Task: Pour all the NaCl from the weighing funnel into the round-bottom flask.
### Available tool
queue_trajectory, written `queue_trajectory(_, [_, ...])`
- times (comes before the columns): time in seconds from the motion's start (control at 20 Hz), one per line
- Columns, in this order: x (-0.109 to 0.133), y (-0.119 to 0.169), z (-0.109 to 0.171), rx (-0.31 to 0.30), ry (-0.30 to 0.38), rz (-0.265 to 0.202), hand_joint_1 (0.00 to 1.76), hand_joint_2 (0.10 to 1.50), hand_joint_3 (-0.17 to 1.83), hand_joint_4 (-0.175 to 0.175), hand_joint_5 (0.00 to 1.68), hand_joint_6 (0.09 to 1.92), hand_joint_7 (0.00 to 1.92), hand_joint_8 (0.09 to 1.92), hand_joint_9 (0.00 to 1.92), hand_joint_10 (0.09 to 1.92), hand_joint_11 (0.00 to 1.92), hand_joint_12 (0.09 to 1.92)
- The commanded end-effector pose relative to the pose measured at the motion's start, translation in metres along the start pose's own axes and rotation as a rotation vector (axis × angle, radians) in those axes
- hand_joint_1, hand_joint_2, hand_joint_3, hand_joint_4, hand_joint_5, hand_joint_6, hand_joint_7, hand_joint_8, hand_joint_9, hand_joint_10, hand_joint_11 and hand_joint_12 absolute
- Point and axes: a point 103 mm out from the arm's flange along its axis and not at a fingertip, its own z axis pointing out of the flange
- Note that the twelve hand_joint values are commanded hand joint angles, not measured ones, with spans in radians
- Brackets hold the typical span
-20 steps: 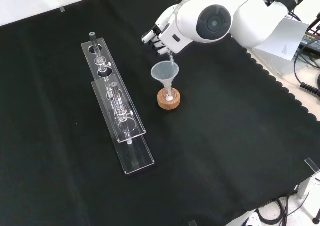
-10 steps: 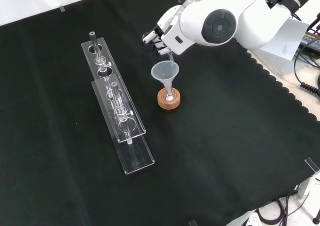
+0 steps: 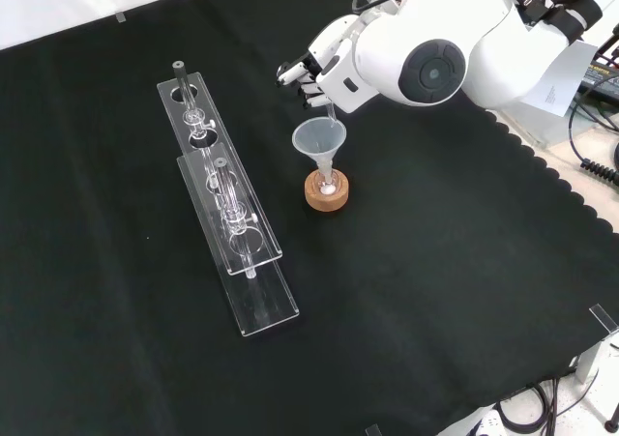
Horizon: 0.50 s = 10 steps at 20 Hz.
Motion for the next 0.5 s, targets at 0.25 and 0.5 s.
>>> queue_trajectory(0.25, [-0.0041, -0.0088, -0.0016, -0.011, -0.007, 0.008, 1.28, 0.61, 0.77, 0.064, 1.18, 0.87, 1.32, 0.68, 1.23, 0.39, 0.69, 1.14])
queue_trajectory(0.5, [-0.0034, -0.0089, -0.002, -0.013, 0.001, 0.009, 1.28, 0.61, 0.77, 0.064, 1.18, 0.86, 1.32, 0.68, 1.23, 0.38, 0.69, 1.14])
